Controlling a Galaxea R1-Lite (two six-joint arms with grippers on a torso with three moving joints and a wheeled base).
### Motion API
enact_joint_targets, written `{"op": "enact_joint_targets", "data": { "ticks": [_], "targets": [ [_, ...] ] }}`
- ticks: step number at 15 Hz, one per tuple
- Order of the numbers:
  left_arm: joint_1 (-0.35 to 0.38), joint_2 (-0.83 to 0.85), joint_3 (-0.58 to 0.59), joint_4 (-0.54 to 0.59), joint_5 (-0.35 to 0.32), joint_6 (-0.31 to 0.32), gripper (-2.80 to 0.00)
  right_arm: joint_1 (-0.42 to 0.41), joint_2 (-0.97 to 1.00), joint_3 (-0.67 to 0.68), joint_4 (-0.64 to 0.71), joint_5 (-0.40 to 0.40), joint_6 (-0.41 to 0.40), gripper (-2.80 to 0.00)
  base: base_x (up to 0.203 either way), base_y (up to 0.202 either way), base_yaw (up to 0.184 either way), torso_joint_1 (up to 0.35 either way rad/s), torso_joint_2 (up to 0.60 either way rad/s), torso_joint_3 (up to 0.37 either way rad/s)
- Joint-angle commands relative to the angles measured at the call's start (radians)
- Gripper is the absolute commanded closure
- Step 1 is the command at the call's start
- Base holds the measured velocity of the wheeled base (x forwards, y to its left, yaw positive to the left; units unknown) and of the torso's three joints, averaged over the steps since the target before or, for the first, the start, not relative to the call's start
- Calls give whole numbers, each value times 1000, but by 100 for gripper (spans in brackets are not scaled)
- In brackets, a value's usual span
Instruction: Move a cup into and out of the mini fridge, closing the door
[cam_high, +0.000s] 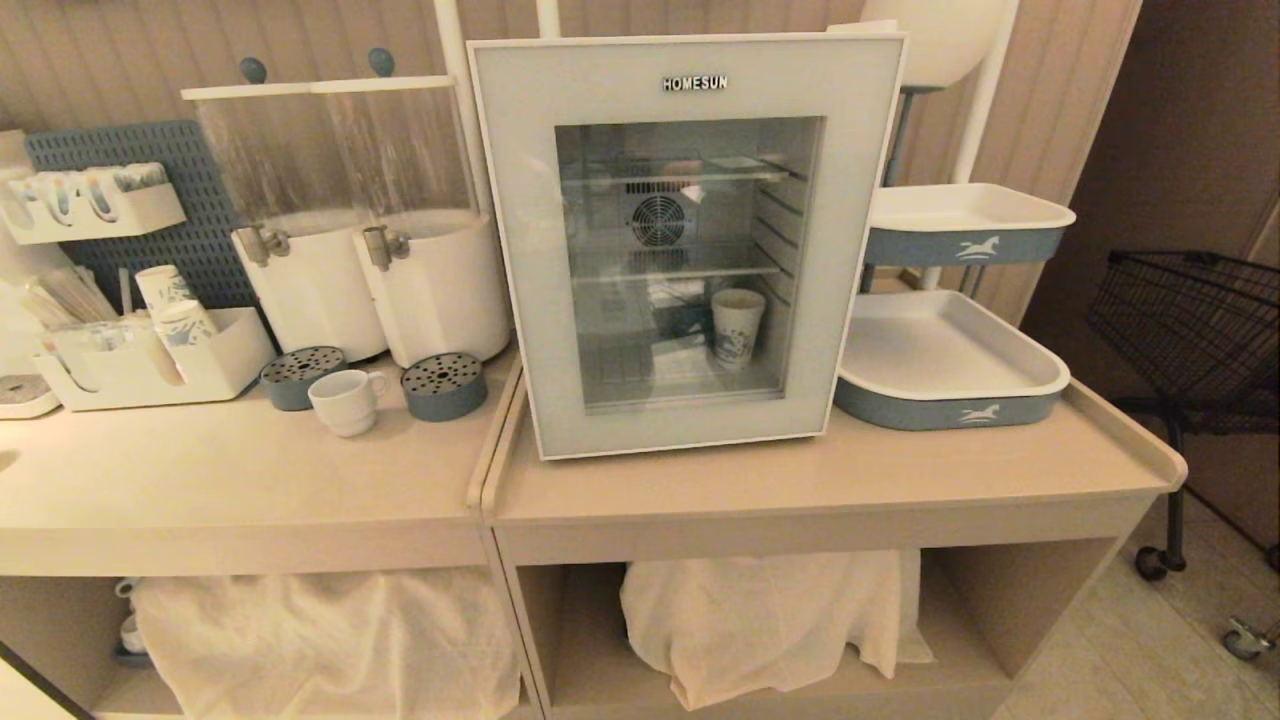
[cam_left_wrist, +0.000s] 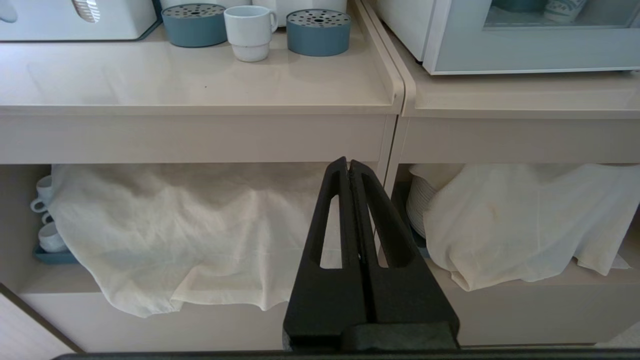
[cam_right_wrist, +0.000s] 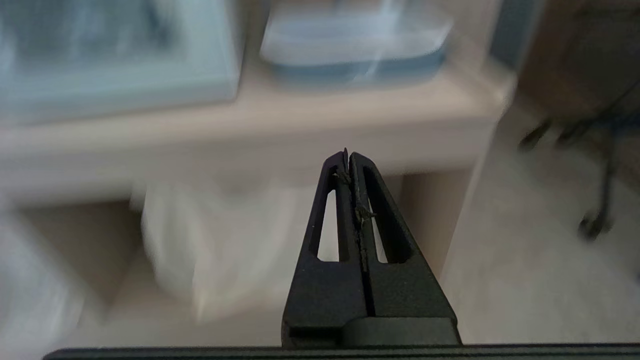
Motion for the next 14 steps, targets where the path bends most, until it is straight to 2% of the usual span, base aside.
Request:
{"op": "enact_joint_targets", "data": {
  "ticks": [1, 2, 14],
  "targets": [
    [0, 1, 0, -1, 0, 0, 0, 0, 0, 10, 30, 17, 1, 0, 0, 0, 0, 0, 0, 0],
    [0, 1, 0, -1, 0, 0, 0, 0, -1, 16, -10, 23, 21, 0, 0, 0, 0, 0, 0, 0],
    [0, 1, 0, -1, 0, 0, 0, 0, 1, 16, -12, 23, 21, 0, 0, 0, 0, 0, 0, 0]
  ]
}}
